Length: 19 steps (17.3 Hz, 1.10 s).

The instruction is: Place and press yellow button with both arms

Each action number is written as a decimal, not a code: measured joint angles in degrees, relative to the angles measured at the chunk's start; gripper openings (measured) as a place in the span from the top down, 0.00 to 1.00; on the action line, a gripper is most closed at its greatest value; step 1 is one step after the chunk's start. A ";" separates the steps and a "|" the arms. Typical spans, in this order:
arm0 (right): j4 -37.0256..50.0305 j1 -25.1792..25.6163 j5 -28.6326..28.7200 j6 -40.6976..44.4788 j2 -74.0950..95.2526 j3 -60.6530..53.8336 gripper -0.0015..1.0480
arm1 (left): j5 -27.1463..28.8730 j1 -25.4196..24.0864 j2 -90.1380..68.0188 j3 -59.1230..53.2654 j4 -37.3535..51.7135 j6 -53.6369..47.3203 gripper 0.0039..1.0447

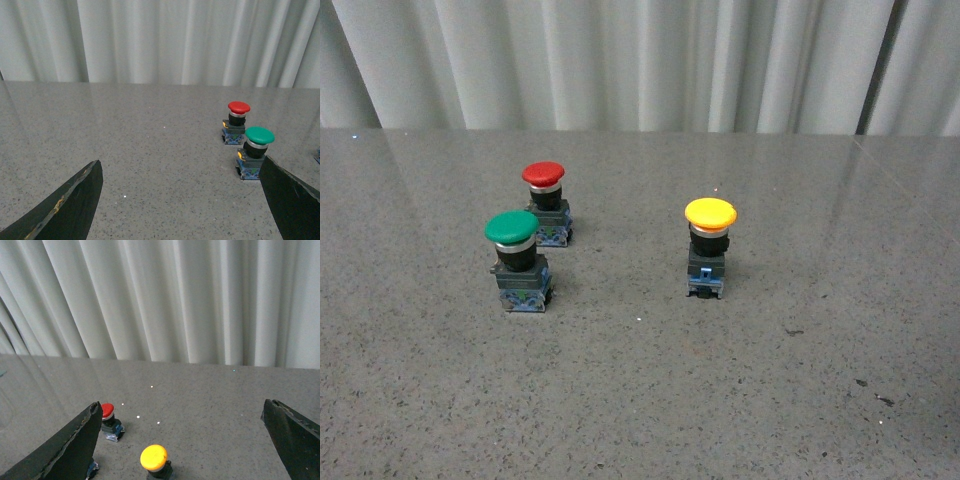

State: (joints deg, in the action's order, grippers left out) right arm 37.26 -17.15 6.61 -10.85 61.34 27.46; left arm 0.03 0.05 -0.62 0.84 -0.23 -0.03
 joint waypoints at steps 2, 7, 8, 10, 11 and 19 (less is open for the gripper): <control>-1.01 -3.37 -1.07 2.40 14.51 9.97 0.06 | -0.02 0.00 0.00 0.00 0.02 0.00 0.06; -7.28 -11.91 -2.80 6.58 32.30 21.99 0.07 | -0.02 0.00 0.00 0.00 0.00 0.00 0.06; -7.93 -12.37 -2.82 6.93 32.70 22.16 0.12 | -0.02 0.00 0.00 0.00 0.02 0.00 0.06; -8.50 -12.85 -3.34 7.82 33.90 23.08 0.28 | 0.00 0.00 0.00 0.00 0.02 0.00 0.06; -8.96 -12.85 -3.50 8.13 34.82 23.82 0.38 | -0.02 0.00 0.00 0.00 0.00 0.00 0.06; -11.89 -11.72 -3.85 9.66 37.31 25.18 0.98 | 0.00 0.00 0.00 0.00 0.02 0.00 0.06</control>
State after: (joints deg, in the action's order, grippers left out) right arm 25.36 -28.86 2.76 -1.19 98.65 52.64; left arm 0.03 0.05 -0.62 0.84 -0.21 -0.03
